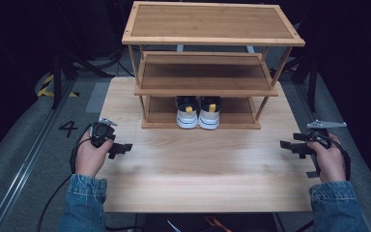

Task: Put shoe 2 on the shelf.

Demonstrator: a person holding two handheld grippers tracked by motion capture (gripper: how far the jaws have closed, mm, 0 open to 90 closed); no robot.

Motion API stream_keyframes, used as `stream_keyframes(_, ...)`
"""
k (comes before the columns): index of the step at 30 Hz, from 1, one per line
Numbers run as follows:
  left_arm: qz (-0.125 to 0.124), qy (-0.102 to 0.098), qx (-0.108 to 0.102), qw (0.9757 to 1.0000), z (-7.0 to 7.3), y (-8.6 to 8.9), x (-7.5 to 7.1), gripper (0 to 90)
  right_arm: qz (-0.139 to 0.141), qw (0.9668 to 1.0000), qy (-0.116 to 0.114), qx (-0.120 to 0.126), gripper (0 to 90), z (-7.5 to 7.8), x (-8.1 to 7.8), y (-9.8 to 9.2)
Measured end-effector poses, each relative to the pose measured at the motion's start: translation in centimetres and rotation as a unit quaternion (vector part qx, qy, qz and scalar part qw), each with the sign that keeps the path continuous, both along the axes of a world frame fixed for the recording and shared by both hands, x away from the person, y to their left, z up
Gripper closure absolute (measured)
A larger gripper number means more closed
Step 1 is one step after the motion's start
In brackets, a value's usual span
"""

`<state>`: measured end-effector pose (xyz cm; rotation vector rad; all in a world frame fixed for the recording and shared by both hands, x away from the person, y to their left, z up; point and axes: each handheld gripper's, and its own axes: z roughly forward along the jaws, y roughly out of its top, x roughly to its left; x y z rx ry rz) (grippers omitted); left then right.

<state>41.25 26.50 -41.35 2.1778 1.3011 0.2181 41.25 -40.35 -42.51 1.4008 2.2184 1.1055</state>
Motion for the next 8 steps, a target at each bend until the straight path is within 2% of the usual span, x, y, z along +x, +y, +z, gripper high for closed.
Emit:
stream_keyframes(2, 0.002, -0.004, 0.004, 1.0, -0.09, -0.08, 0.07, 16.9, -0.011, 0.9999, 0.0, -0.012, 20.5, -0.13, 0.09, 0.14)
stream_keyframes(5, -0.002, -0.004, 0.003, 1.0, -0.19, -0.14, 0.14, 16.9, -0.016, 0.9999, 0.002, -0.003, 20.5, -0.39, 0.2, 0.31)
stream_keyframes(8, -0.006, -0.002, 0.007, 1.0, -0.24, -0.2, 0.16, 17.0, -0.016, 0.9998, 0.003, -0.006, 20.5, -0.45, 0.27, 0.39)
